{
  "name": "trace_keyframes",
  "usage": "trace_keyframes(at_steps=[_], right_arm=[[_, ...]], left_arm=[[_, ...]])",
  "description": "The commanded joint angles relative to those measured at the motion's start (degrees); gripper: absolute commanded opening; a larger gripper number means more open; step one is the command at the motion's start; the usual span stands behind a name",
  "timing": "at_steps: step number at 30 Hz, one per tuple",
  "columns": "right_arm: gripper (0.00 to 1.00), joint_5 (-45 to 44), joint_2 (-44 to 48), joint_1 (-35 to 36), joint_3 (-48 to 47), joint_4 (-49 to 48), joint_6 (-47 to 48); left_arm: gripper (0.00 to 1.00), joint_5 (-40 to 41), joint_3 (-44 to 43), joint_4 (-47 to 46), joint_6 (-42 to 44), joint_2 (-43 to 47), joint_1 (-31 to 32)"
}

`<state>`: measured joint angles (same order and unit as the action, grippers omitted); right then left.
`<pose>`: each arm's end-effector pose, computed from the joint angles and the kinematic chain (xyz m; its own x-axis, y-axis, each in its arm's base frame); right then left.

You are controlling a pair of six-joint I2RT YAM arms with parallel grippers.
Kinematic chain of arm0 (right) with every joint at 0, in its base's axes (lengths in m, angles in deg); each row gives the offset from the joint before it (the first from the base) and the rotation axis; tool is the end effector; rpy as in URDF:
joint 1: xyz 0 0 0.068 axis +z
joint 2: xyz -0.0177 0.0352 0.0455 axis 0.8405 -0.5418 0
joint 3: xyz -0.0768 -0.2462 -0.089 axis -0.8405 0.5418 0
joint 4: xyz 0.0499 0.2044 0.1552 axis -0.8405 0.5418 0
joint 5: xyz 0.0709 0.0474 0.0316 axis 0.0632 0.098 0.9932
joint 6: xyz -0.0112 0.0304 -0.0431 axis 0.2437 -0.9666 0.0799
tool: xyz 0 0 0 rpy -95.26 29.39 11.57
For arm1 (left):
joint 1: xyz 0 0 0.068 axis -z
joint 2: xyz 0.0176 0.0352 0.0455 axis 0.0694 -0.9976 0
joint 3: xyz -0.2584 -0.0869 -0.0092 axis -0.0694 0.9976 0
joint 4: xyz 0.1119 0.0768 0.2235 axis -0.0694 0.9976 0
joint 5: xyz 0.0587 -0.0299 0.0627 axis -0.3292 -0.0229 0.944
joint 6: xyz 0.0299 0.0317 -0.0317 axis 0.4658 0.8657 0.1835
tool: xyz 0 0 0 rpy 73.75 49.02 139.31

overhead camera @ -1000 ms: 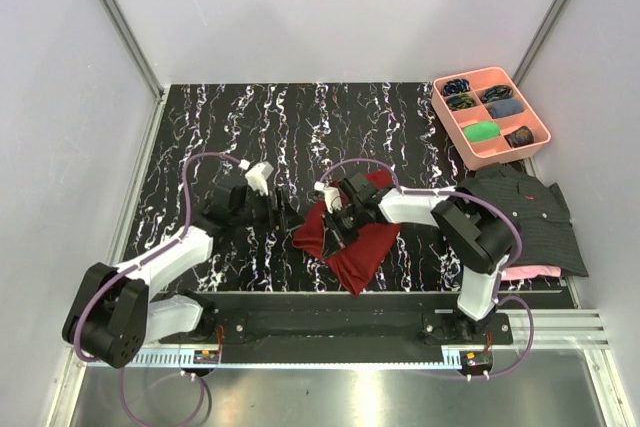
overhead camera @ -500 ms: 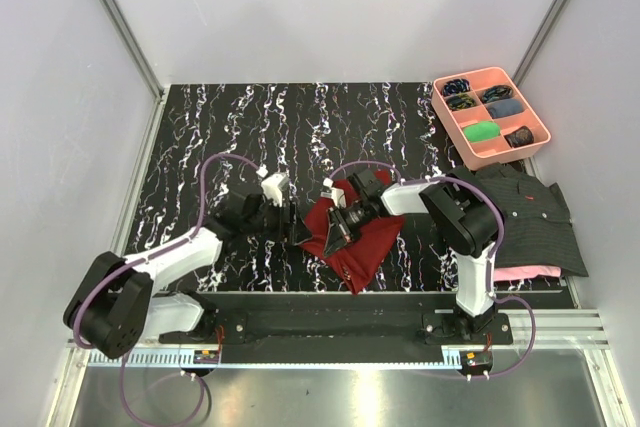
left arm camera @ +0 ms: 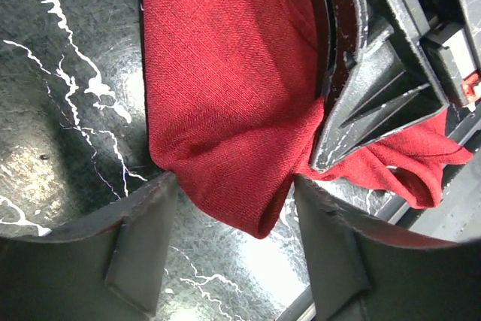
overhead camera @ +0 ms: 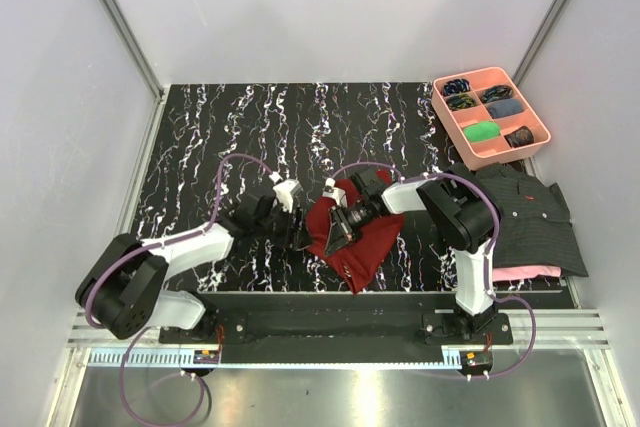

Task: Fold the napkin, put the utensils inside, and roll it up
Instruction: Roll the napkin at the center of the board.

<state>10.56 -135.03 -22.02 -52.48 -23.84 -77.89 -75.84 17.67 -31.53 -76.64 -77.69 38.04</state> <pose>0.2700 0.2269 0.0903 -0.8549 -0.4595 -0.2408 -0.4224 0.3472 0.8373 0.1947 -0.1459 0.1566 -0.7995 0.1403 -0.5840 0.4746 0.7434 -0.4712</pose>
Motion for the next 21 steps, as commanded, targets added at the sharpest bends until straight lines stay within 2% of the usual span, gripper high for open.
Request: trace_keyframes(at_steps=[1,6,7,8,10,11,12,15,16,19,21], right_arm=[[0.00,-1.9,-1.7,-1.1,-1.2,-0.7,0.6],[0.00,-2.0,-1.5,-1.2,-1.3,-0.7,0.5],[0.00,-2.1,-1.5,-1.3,-1.3,-0.7,0.4],[0.00,-2.3,-1.3,-1.3,-1.3,-0.7,0.3],[0.07,-2.7,-0.8,-1.3,-1.3,-0.6,-0.1],[0.09,-2.9,-0.5,-1.3,-1.2,-0.6,-0.3],[0.20,-3.4,0.4,-1.3,-1.2,-0.5,-0.5],[0.40,-4.8,2.9,-1.3,-1.2,-0.1,-1.3],[0.50,-5.3,3.9,-1.3,-1.1,0.5,-1.4],[0.61,-8.9,8.0,-1.3,-0.8,2.0,-1.1],[0.65,-12.7,11.7,-1.3,-0.7,3.2,-0.7]], left_arm=[[0.55,1.3,-2.6,-1.5,1.6,-1.4,0.4],[0.31,1.2,-3.0,-1.4,1.2,-2.5,0.4],[0.21,1.2,-3.1,-1.2,1.2,-2.5,0.5],[0.15,1.5,-3.3,-0.9,0.8,-2.5,0.4],[0.00,2.3,-3.8,0.3,0.4,-2.7,0.4],[0.00,2.4,-4.6,1.7,0.0,-2.7,0.3],[0.00,2.7,-5.1,2.0,-0.4,-2.9,0.4],[0.00,-0.1,-7.0,5.3,-2.1,-4.2,-0.6],[0.00,-2.5,-7.4,5.8,-2.4,-4.8,-1.2],[0.00,-6.1,-9.5,8.4,-3.0,-7.3,-2.0],[0.00,-7.2,-10.8,9.8,-3.0,-8.4,-2.2]])
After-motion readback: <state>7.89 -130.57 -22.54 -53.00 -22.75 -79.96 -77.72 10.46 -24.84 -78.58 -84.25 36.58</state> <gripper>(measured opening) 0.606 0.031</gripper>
